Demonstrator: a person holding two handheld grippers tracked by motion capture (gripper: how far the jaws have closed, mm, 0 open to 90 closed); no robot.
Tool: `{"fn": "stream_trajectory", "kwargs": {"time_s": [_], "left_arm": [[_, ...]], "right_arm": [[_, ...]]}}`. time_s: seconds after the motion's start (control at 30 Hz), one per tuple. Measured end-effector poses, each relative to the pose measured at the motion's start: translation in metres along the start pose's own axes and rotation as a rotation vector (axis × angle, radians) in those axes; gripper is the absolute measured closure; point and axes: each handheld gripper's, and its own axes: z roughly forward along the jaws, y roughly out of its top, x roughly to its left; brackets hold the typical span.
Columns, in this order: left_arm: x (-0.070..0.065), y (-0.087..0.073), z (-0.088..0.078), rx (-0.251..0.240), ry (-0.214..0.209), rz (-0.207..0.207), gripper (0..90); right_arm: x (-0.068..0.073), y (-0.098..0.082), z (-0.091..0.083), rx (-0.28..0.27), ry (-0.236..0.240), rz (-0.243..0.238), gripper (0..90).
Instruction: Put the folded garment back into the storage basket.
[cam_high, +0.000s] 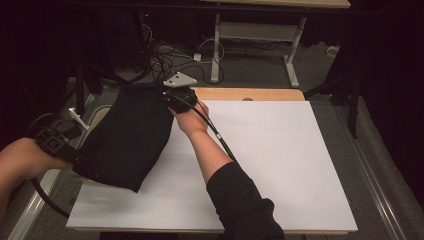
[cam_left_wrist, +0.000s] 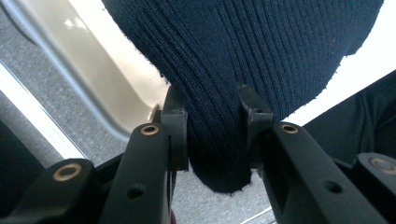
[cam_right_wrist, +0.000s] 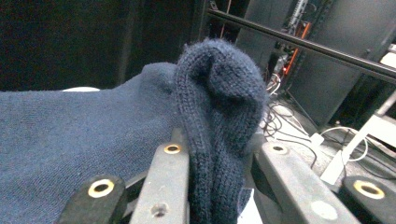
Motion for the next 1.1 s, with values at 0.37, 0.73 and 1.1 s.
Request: {"fn": "stream_trajectory", "kwargs": {"time_s": [0.37, 0.73, 1.1], "left_arm": [[0.030, -0.044, -0.001, -0.022, 0.016, -0.095, 67.9], [0.032, -0.057, 0.014, -0.033, -0.046, -0.102, 67.8], [0.023, -0.047, 0.024, 0.007, -0.017, -0.116, 60.9]], "right_arm": [[0.035, 0.007, 0.042, 0.027, 0.059, -0.012, 79.7], [0.046, -0.006, 0.070, 0.096, 0.075, -0.005, 78.5], [0.040, -0.021, 0.077, 0.141, 0.157, 0.036, 53.1]]}}
